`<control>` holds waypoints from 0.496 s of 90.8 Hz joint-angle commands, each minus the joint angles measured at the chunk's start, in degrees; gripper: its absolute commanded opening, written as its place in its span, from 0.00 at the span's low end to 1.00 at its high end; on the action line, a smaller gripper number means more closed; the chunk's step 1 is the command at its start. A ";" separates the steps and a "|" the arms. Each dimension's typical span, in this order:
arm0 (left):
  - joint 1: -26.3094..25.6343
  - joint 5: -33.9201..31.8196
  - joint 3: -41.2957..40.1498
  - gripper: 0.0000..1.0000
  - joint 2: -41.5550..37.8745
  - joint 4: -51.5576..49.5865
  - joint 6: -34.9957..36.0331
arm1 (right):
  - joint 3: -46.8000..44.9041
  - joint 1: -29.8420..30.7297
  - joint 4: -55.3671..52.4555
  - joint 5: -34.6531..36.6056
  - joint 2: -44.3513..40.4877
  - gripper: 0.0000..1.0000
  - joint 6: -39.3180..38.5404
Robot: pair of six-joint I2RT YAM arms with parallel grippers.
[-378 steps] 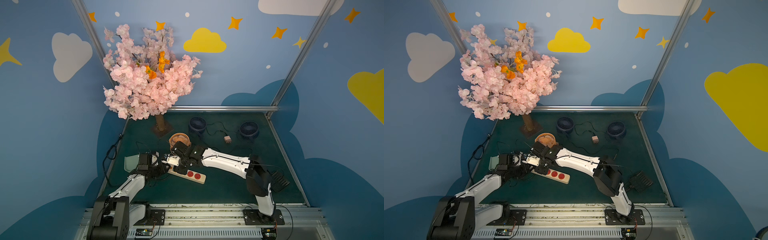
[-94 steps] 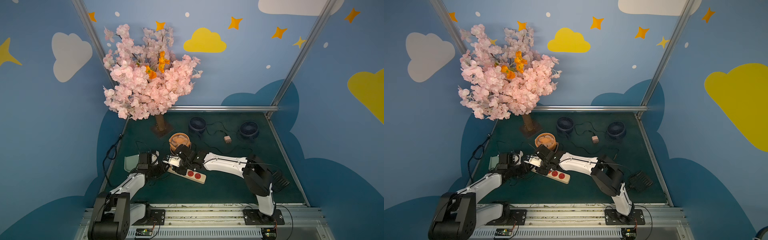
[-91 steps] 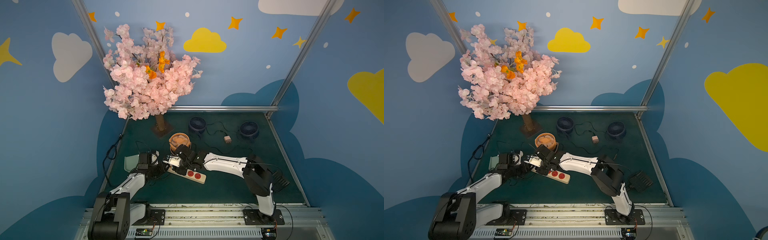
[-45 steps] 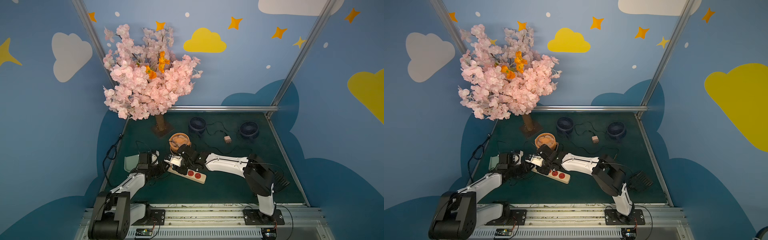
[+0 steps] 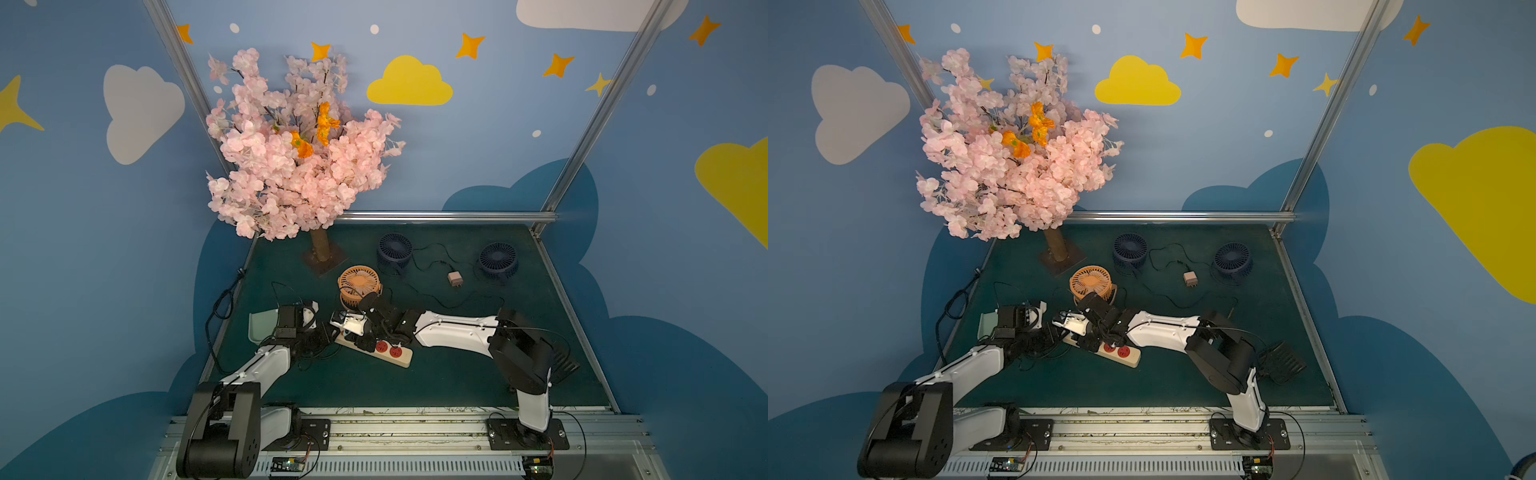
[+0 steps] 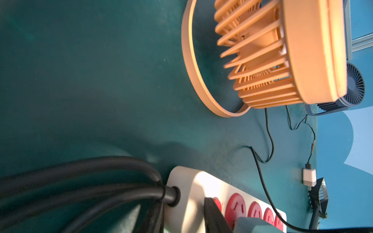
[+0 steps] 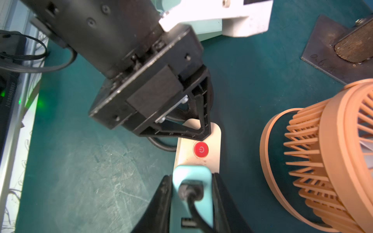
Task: Plug the desk fan into the power strip
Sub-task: Insert the plug into the socket.
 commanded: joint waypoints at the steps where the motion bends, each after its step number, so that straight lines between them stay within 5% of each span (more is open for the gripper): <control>1: -0.32 0.69 0.16 0.36 1.33 -1.50 1.40 | -8.08 -2.58 -19.66 6.27 9.76 0.00 -0.19; 45: -0.32 0.45 0.58 0.36 2.13 -1.64 1.33 | -12.06 -5.79 -14.85 6.42 10.09 0.00 6.00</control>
